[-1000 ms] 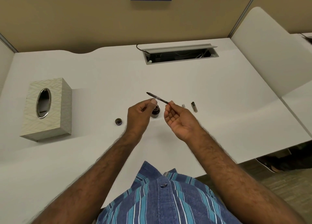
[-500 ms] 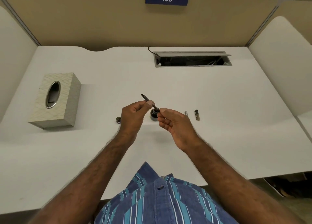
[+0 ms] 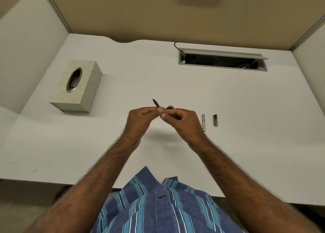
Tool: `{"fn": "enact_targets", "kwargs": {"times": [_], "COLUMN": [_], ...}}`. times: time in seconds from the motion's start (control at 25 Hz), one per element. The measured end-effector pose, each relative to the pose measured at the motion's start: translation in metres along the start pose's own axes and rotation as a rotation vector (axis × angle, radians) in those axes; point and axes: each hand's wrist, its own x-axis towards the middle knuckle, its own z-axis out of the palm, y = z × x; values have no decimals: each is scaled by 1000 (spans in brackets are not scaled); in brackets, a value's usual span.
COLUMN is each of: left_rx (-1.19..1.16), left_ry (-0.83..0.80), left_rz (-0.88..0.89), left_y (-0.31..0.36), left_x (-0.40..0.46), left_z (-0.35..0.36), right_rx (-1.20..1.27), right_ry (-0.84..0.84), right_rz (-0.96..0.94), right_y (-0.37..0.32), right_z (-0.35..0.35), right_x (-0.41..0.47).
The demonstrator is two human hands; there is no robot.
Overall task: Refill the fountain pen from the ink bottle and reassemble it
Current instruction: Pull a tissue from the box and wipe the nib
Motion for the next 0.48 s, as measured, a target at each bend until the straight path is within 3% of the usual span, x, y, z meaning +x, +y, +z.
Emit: {"fn": "enact_targets", "kwargs": {"times": [0.48], "left_rx": [61], "left_ry": [9], "left_rz": [32], "left_y": [7], "left_x": [27], "left_z": [-76], "right_rx": [38], "right_ry": [87], "right_rz": [71], "right_y": [-20], "right_z": [64], "right_x": [24]}}
